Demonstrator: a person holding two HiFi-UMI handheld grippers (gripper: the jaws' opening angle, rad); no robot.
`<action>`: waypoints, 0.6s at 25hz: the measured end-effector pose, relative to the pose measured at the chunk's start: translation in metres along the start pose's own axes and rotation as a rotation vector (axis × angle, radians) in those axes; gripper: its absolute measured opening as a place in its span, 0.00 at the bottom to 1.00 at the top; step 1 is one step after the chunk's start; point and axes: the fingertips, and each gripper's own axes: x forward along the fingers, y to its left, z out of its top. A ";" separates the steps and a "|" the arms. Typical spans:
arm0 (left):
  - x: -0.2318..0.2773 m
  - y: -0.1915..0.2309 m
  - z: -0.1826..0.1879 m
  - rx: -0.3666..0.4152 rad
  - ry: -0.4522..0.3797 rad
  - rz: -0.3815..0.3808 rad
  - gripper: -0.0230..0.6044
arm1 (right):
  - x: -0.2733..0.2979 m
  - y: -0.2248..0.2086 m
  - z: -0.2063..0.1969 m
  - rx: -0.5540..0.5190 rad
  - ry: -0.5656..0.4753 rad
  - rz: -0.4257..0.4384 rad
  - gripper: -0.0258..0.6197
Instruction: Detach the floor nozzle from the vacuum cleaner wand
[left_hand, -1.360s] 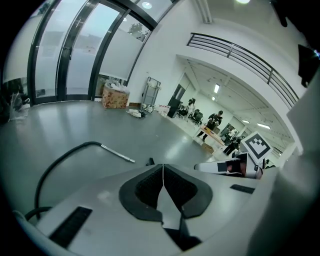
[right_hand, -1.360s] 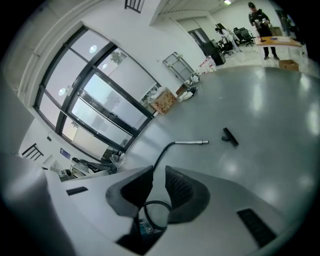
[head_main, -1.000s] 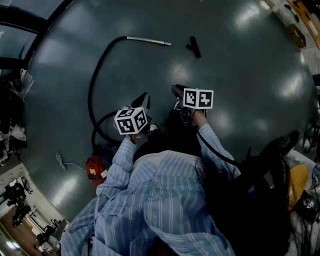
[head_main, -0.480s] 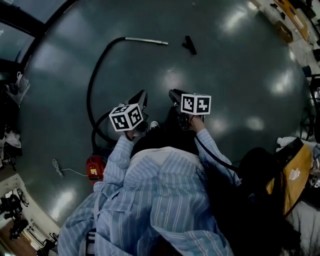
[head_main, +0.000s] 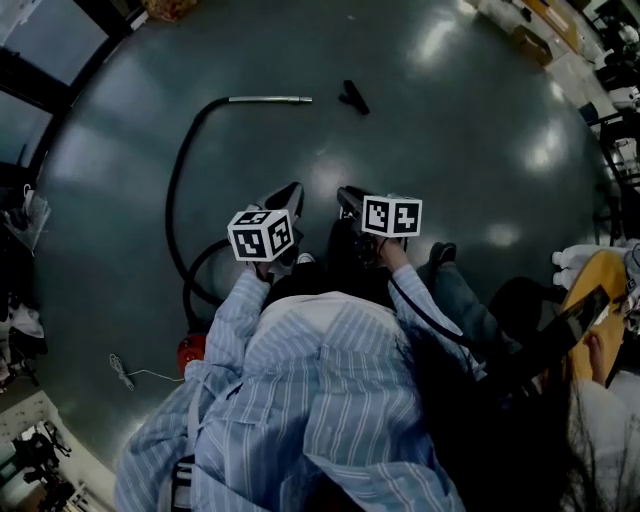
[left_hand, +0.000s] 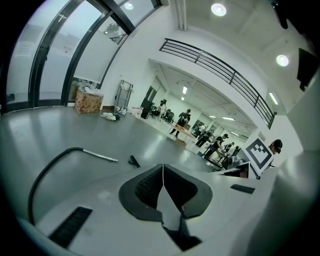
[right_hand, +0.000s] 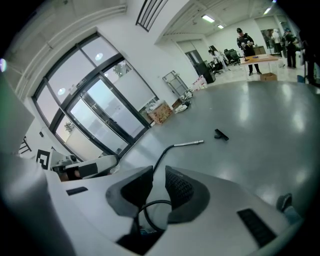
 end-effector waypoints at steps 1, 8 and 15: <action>0.000 -0.004 0.001 0.007 -0.001 -0.003 0.06 | -0.003 -0.001 0.001 0.000 -0.003 0.000 0.16; -0.004 -0.010 0.017 0.028 -0.025 -0.002 0.06 | -0.006 0.009 0.009 -0.046 0.020 0.002 0.17; -0.012 0.000 0.021 0.014 -0.037 0.019 0.06 | 0.003 0.020 0.008 -0.072 0.049 0.015 0.16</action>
